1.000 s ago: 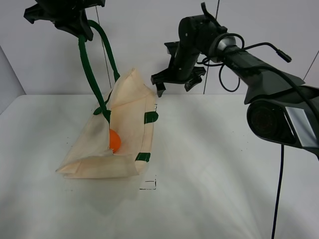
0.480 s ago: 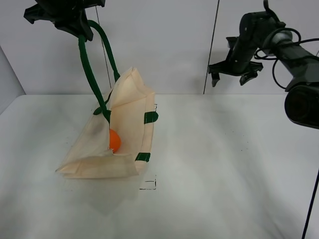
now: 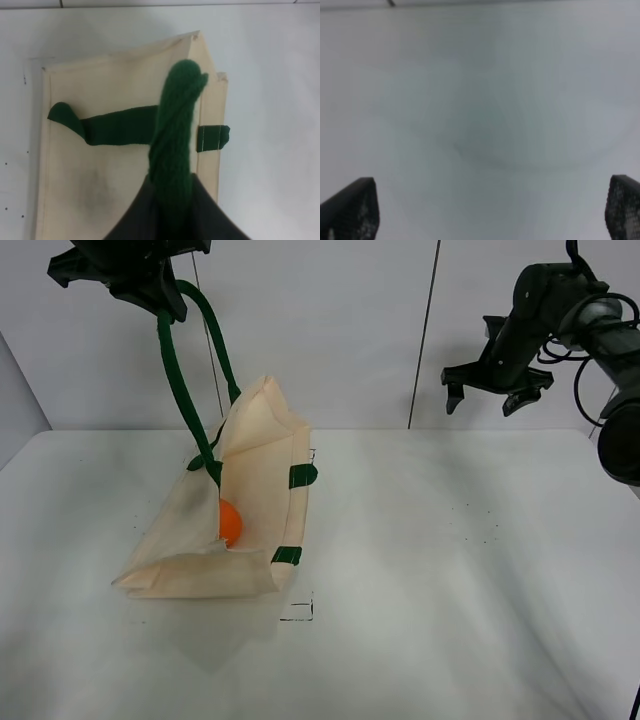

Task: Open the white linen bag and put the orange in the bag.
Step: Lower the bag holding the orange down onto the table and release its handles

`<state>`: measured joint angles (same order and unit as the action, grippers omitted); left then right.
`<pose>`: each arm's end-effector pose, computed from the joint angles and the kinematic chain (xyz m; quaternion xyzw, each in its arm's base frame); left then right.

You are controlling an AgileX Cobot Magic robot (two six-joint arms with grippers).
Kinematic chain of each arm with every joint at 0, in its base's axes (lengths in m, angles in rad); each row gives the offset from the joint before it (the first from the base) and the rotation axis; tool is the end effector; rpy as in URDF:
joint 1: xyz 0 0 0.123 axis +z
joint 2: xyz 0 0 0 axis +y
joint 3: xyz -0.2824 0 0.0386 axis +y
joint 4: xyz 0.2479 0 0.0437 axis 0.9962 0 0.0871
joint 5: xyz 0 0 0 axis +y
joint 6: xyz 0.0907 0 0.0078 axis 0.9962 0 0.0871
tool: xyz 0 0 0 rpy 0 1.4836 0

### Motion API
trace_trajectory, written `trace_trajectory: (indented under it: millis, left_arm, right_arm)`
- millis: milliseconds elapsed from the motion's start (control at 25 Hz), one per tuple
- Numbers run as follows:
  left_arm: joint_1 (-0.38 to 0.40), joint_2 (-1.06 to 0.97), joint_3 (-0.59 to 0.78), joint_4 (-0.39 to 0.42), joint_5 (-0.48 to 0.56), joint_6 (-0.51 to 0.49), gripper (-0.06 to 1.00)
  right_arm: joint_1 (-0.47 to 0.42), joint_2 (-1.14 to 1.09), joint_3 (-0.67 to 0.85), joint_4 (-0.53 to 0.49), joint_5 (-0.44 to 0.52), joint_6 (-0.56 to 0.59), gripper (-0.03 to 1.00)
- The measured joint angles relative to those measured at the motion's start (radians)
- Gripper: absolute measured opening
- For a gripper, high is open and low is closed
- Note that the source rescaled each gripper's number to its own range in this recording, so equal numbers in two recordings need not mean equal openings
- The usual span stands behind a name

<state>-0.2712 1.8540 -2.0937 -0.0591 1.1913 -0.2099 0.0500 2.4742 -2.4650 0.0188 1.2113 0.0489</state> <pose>0.3892 -0.1134 0.4155 0.0280 0.9374 -0.1111 0.3288 0.5317 0.0282 0.2264 0.0008 0.9761 0.0200 0.2163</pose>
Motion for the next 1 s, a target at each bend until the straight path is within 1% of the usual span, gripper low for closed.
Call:
trace_trajectory:
  millis: [80, 200, 520, 680, 840, 1000]
  left_arm:
    - [0.0, 0.0, 0.0, 0.0, 0.0, 0.0, 0.0]
    - [0.0, 0.0, 0.0, 0.0, 0.0, 0.0, 0.0]
    - [0.0, 0.0, 0.0, 0.0, 0.0, 0.0, 0.0]
    - [0.0, 0.0, 0.0, 0.0, 0.0, 0.0, 0.0]
    - [0.0, 0.0, 0.0, 0.0, 0.0, 0.0, 0.0]
    - [0.0, 0.0, 0.0, 0.0, 0.0, 0.0, 0.0]
  right_arm:
    - [0.0, -0.05, 0.082, -0.008, 0.0, -0.002, 1.0]
    - [0.0, -0.17, 0.259, -0.019, -0.001, -0.014, 1.0]
    - [0.0, -0.547, 0.844, -0.019, -0.002, -0.063, 1.0]
    - [0.0, -0.698, 1.093, -0.019, -0.001, -0.073, 1.0]
    - [0.0, -0.826, 1.309, -0.019, 0.0, -0.073, 1.0]
    - [0.0, -0.933, 1.492, -0.019, 0.0, -0.056, 1.0]
